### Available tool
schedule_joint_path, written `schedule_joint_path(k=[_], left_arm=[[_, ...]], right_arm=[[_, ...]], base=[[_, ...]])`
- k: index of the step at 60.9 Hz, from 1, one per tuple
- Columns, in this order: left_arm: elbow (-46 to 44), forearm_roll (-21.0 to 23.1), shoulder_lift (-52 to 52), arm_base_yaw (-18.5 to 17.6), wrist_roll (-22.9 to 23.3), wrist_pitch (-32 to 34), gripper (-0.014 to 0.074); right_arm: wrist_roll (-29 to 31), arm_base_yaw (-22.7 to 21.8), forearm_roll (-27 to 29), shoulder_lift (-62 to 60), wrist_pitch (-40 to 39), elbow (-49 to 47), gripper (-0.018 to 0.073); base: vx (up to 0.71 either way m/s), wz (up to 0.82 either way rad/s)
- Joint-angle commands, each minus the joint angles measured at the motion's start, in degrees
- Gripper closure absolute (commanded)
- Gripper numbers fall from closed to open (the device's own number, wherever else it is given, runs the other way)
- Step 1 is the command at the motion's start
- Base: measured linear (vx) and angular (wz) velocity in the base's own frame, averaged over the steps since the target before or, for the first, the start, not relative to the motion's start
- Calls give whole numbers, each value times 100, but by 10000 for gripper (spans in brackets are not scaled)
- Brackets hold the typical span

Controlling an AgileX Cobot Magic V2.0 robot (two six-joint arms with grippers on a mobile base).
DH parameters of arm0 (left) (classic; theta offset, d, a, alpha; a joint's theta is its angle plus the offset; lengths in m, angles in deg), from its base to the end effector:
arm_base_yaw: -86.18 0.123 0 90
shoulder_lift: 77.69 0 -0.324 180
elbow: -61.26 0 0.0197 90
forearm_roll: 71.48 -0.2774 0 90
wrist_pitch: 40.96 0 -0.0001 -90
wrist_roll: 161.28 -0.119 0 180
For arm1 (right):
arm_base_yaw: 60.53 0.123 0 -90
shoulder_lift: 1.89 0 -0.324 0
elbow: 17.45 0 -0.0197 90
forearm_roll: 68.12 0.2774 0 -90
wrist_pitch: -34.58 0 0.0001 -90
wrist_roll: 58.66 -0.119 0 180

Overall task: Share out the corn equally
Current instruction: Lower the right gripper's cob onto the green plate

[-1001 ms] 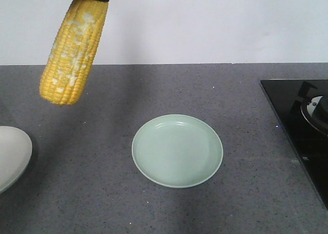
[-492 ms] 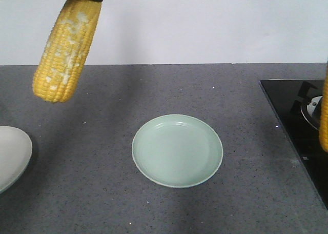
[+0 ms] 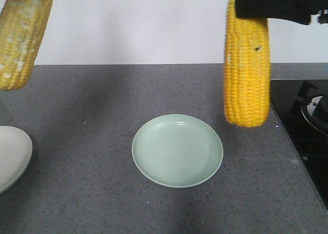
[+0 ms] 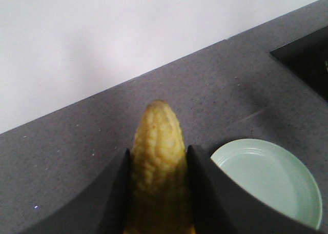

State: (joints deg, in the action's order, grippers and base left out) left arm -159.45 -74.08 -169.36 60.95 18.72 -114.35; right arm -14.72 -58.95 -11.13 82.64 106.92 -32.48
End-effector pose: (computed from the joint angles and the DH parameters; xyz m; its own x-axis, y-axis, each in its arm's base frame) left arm 0.2832 -0.1277 0.5698 -0.5051 0.2523 -0.8254 0.4000 0.9159 0.0352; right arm 0.2747 0.1027 0.5159 -0.3917 -0.2057 -0.8968 -0.8060 0.5468 0.2266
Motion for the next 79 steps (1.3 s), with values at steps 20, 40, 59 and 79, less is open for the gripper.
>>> schedule_joint_path(k=[20, 40, 59, 79], left_arm=[[1431, -1478, 336, -14, 646, 173, 603], [1948, -2307, 336, -9, 1061, 173, 603], [1959, -2472, 336, -9, 1105, 173, 603], [1959, -2609, 336, -9, 1105, 173, 603]], right_arm=[[851, 560, 688, 1908, -525, -112, 561], [419, 1116, -328, 2800, -1089, -112, 547], [66, 1116, -853, 3093, -1093, -112, 418], [-67, 1116, -853, 3093, -970, -112, 138]], base=[[0, 0], [0, 0], [0, 0], [0, 0]])
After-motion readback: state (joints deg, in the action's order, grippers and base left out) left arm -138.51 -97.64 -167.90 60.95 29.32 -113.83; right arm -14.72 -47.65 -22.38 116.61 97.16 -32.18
